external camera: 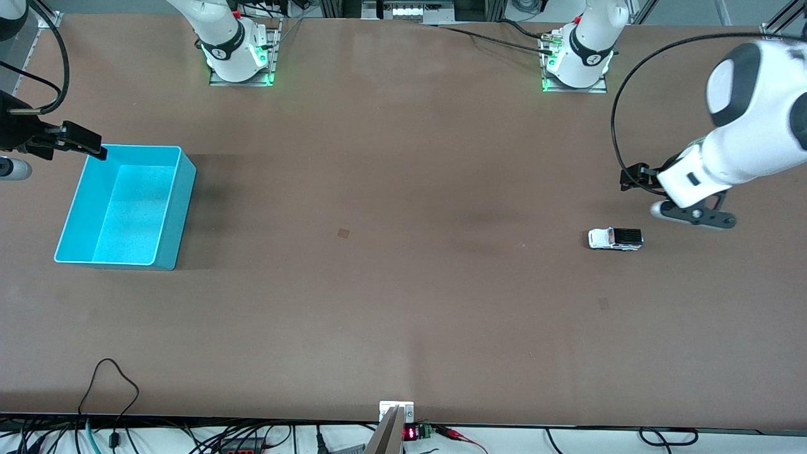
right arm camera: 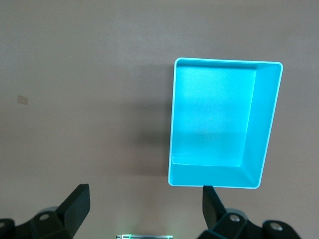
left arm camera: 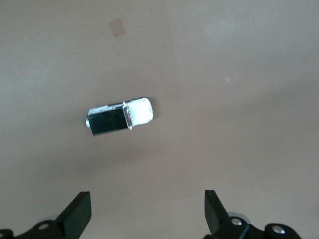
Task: Wind and store white jeep toy
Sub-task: 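Lower the open left gripper over the white jeep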
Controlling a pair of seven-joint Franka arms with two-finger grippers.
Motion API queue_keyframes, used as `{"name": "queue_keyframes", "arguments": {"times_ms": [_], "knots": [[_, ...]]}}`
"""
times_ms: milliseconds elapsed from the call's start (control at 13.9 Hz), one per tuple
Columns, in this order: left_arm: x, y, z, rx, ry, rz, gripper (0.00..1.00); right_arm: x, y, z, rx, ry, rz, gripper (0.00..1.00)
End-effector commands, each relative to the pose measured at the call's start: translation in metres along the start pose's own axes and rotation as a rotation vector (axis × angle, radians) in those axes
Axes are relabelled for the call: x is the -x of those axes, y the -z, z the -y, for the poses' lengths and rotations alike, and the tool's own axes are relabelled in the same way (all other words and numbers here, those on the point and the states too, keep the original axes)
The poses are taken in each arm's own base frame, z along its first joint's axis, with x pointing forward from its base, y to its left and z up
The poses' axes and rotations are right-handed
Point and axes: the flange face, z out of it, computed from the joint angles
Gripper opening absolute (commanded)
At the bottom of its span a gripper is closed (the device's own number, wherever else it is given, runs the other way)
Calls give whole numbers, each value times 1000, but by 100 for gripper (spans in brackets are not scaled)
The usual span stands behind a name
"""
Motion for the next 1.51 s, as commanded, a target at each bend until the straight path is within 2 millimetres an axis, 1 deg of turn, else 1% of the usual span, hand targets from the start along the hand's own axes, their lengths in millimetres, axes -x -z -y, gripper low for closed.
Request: {"name": "queue_keyframes", "arguments": {"times_ms": [0,144,288,360,432,575,647,719,935,1079,1151,1295,1439], "knots": [[21,-36,18,-26,-214,-23,100,0,3,-7,-6,9,7,100],[18,-66,38,-50,-402,-9,100,0,3,-8,-6,6,6,100],[11,-92,42,-43,-531,20,100,0,3,-9,-7,3,7,100],[5,-104,45,-68,-625,32,100,0,3,-9,-7,3,7,100],[0,-112,47,-96,-718,34,100,0,3,-9,-7,3,7,100],[-7,-124,46,-124,-901,41,100,0,3,-9,-7,3,7,100],[-11,-128,42,-123,-958,36,100,0,3,-9,-6,3,6,100],[-12,-131,48,-133,-982,29,100,0,3,-9,-7,3,7,100],[-26,-150,50,-177,-1166,-18,100,0,3,-9,-7,3,7,100],[-21,-160,64,-159,-1176,-8,100,0,3,-9,-7,3,7,100],[-22,-170,63,-143,-1200,1,100,0,3,-9,-7,3,7,100],[-23,-181,62,-129,-1235,10,100,0,3,-9,-7,3,7,100],[-24,-185,63,-131,-1264,3,100,0,3,-9,-7,3,7,100]]}}
